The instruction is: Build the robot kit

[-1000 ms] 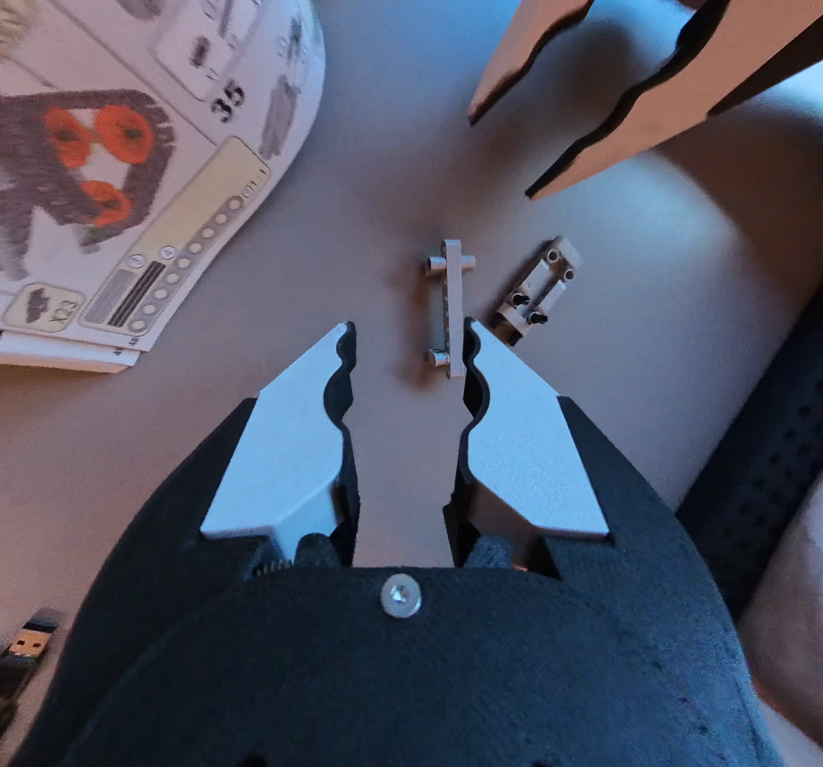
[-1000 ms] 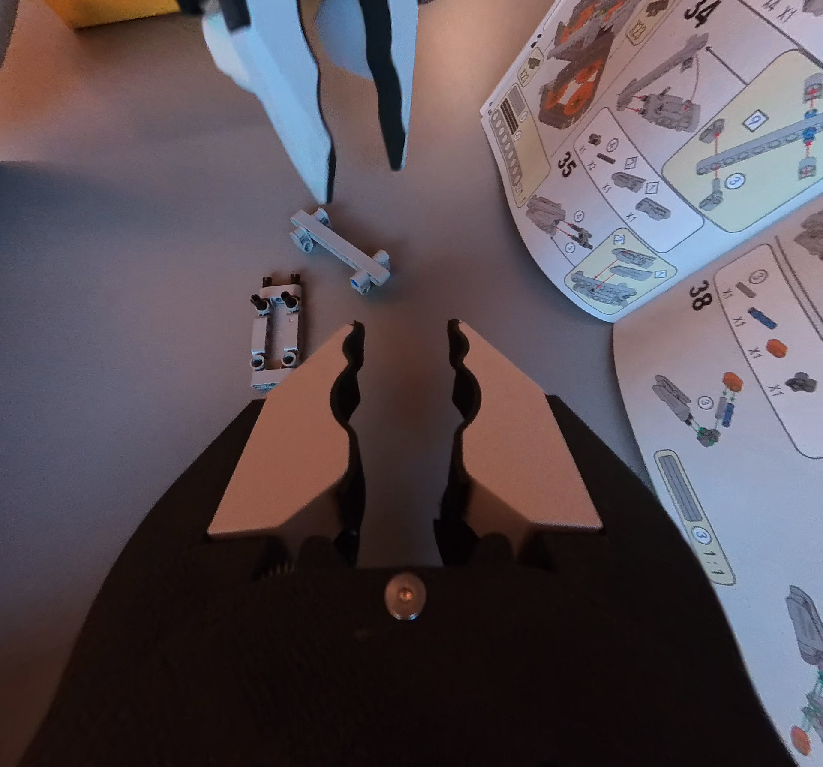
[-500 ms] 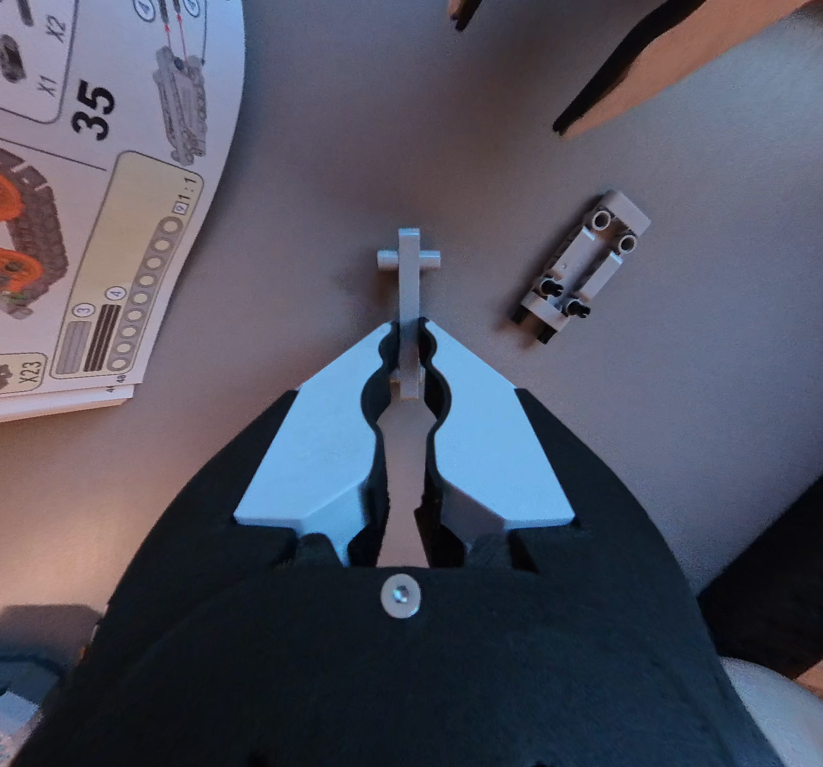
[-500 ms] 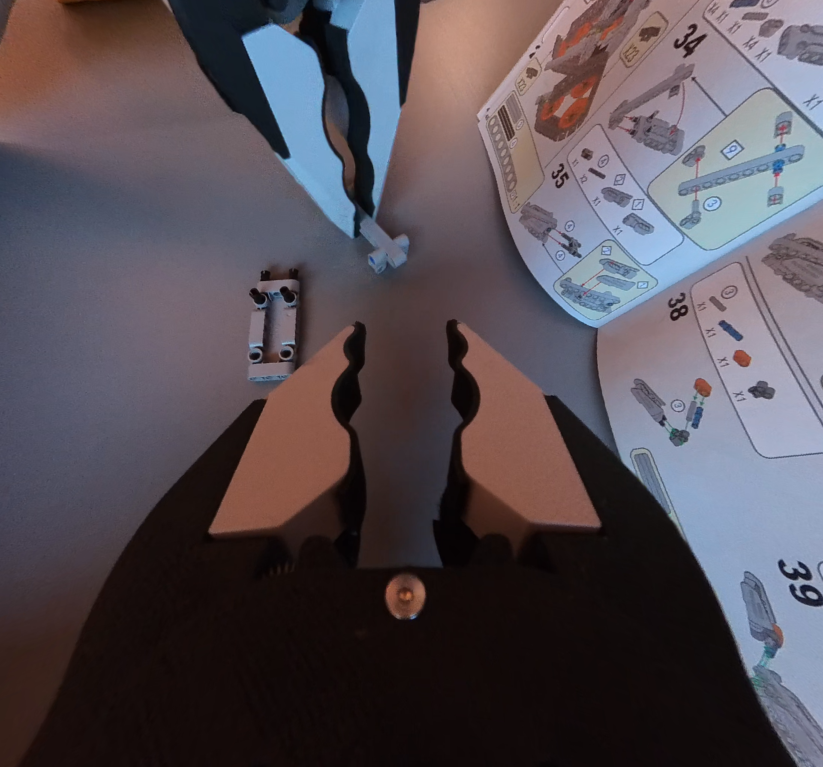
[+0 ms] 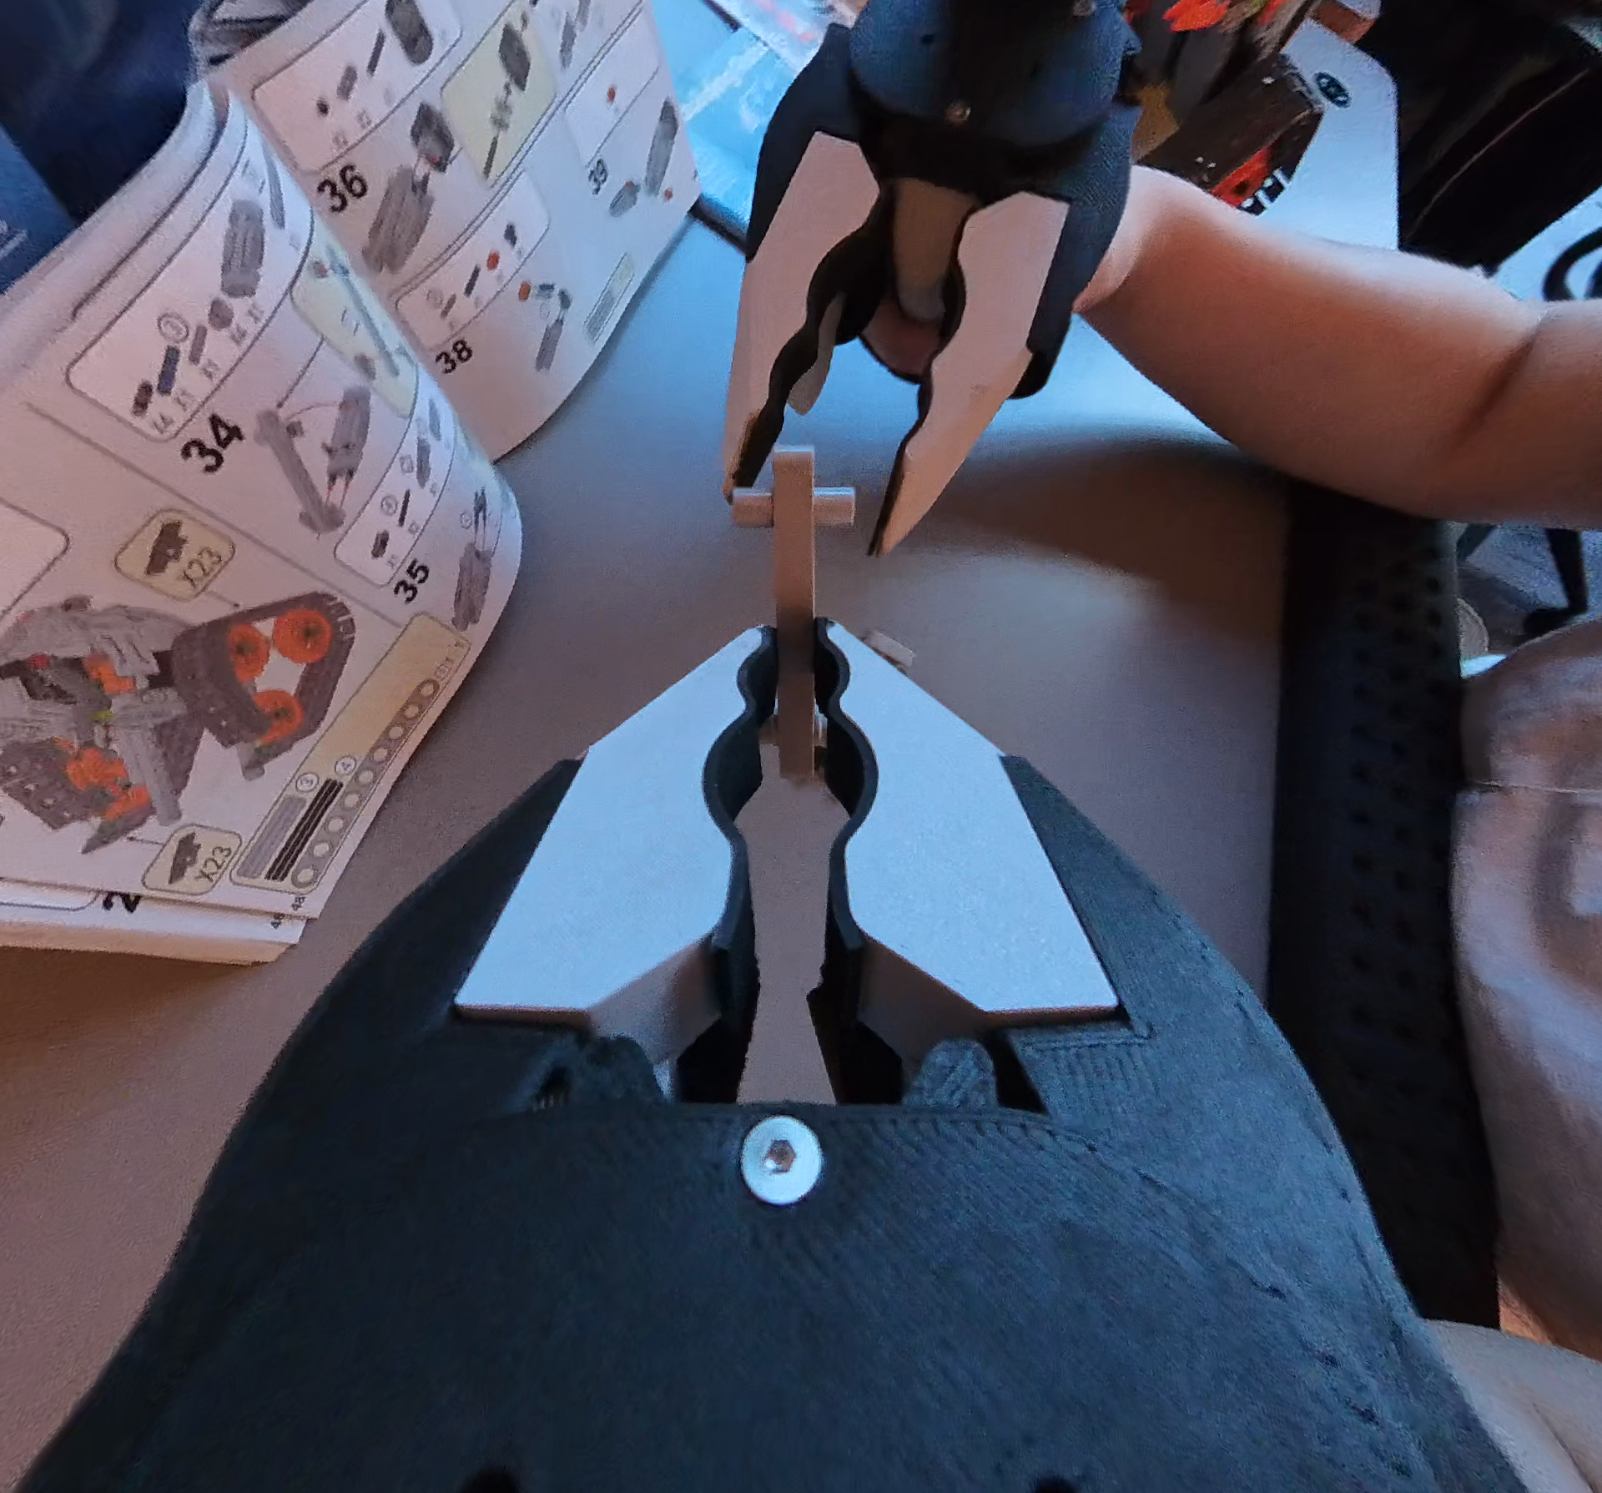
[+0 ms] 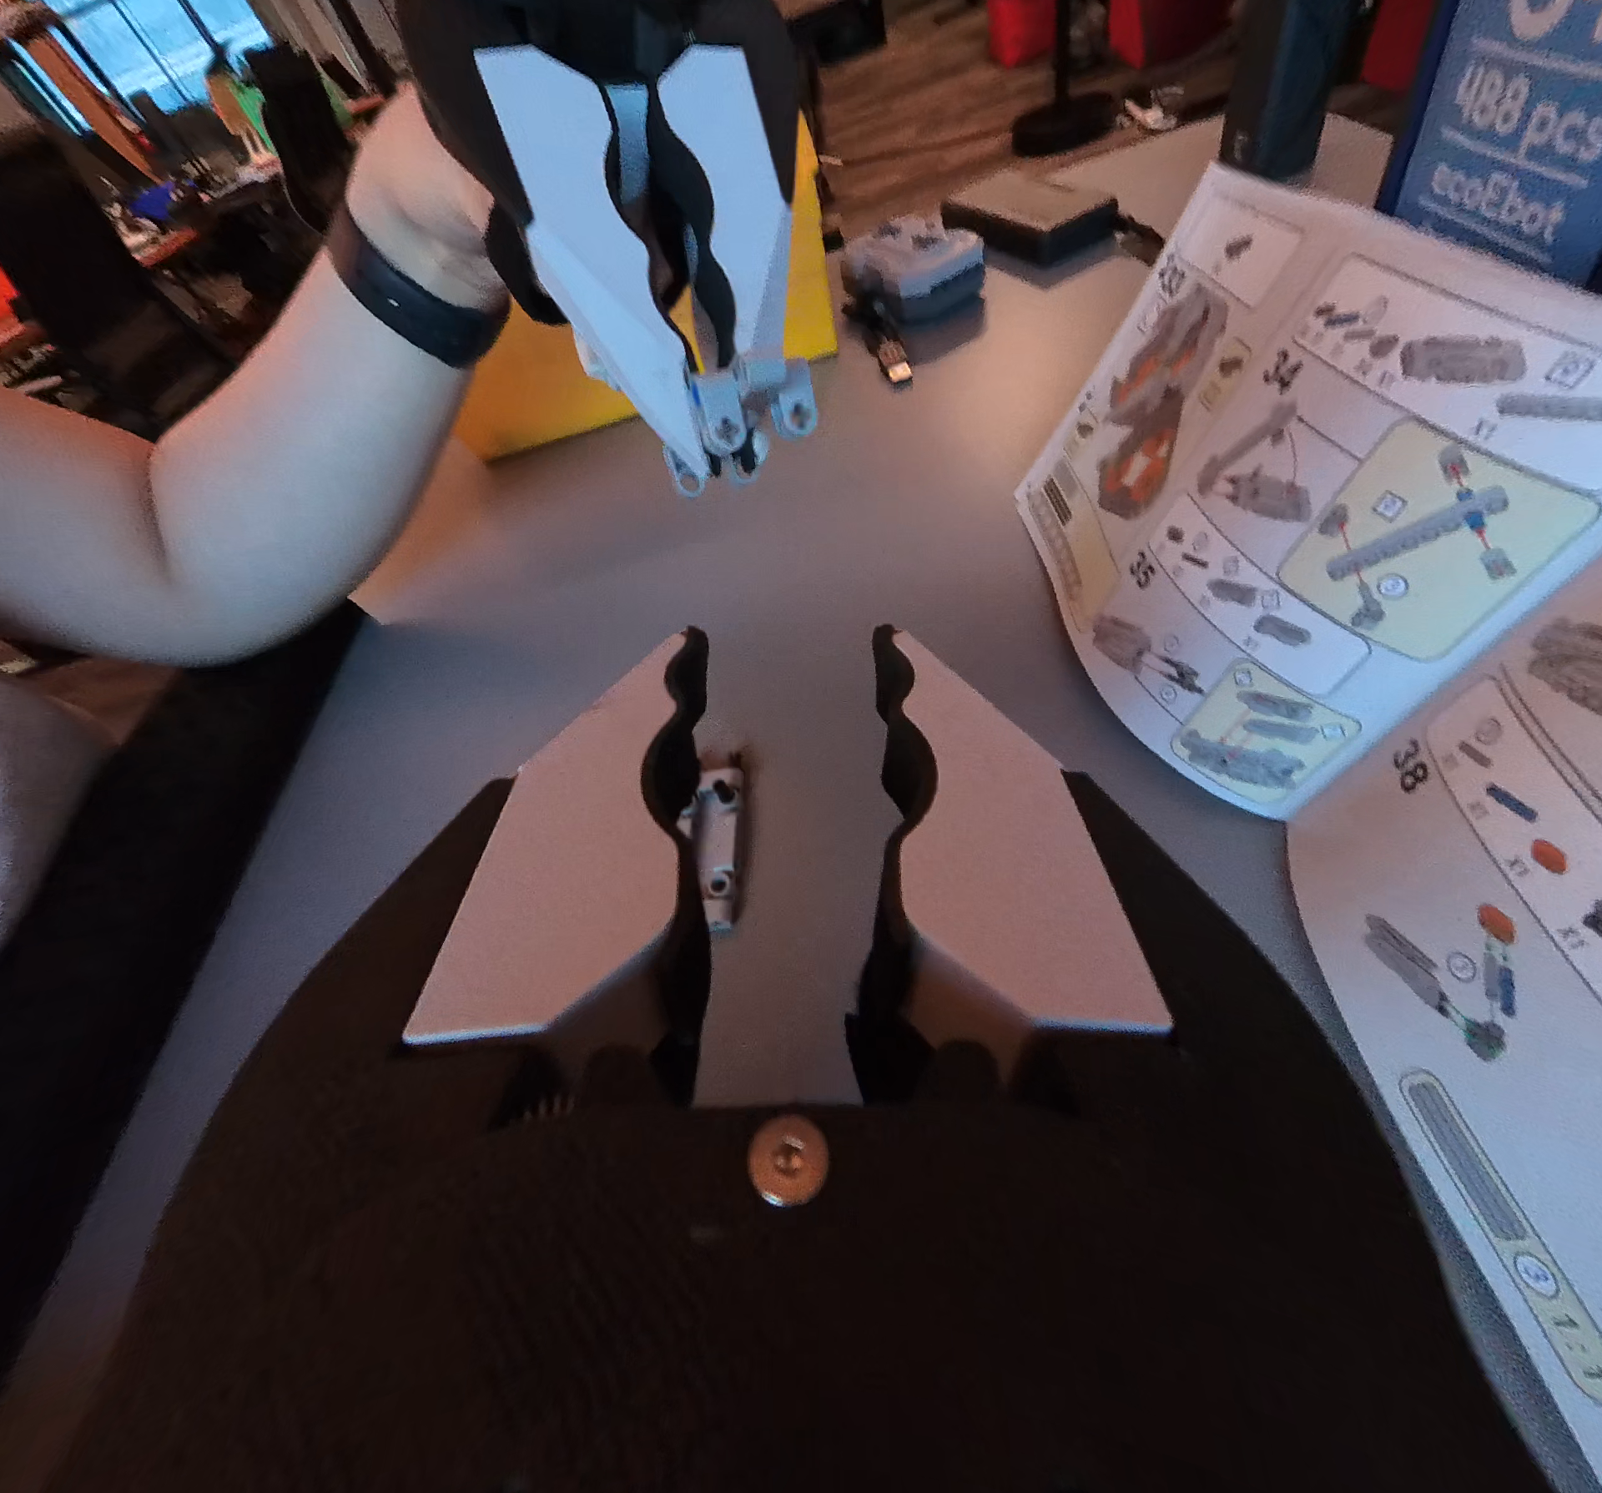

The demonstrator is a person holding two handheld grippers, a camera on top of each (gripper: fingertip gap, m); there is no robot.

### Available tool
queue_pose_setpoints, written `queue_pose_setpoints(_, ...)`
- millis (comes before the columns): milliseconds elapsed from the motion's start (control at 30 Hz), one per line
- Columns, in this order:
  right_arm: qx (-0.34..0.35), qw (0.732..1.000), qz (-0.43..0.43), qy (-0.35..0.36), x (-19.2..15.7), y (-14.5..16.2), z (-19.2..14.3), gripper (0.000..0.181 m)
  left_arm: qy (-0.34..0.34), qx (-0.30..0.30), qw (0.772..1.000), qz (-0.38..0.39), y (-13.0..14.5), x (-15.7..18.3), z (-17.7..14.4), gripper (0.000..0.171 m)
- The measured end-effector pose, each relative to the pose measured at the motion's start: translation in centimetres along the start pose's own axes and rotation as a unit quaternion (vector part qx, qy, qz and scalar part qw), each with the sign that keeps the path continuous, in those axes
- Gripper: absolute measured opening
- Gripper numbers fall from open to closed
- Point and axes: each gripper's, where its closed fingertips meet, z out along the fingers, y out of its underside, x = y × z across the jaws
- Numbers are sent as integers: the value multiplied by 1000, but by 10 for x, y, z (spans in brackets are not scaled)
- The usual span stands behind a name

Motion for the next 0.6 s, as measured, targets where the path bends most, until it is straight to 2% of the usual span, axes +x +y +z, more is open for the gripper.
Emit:
queue_pose_setpoints(233,75,996,-53,-18,-24,-40,-8,41,19,-30,999,32,7,16,1,6)
queue_pose_setpoints(600,57,995,-68,-43,-37,-36,2,39,30,-38,998,41,8,22,2,6)
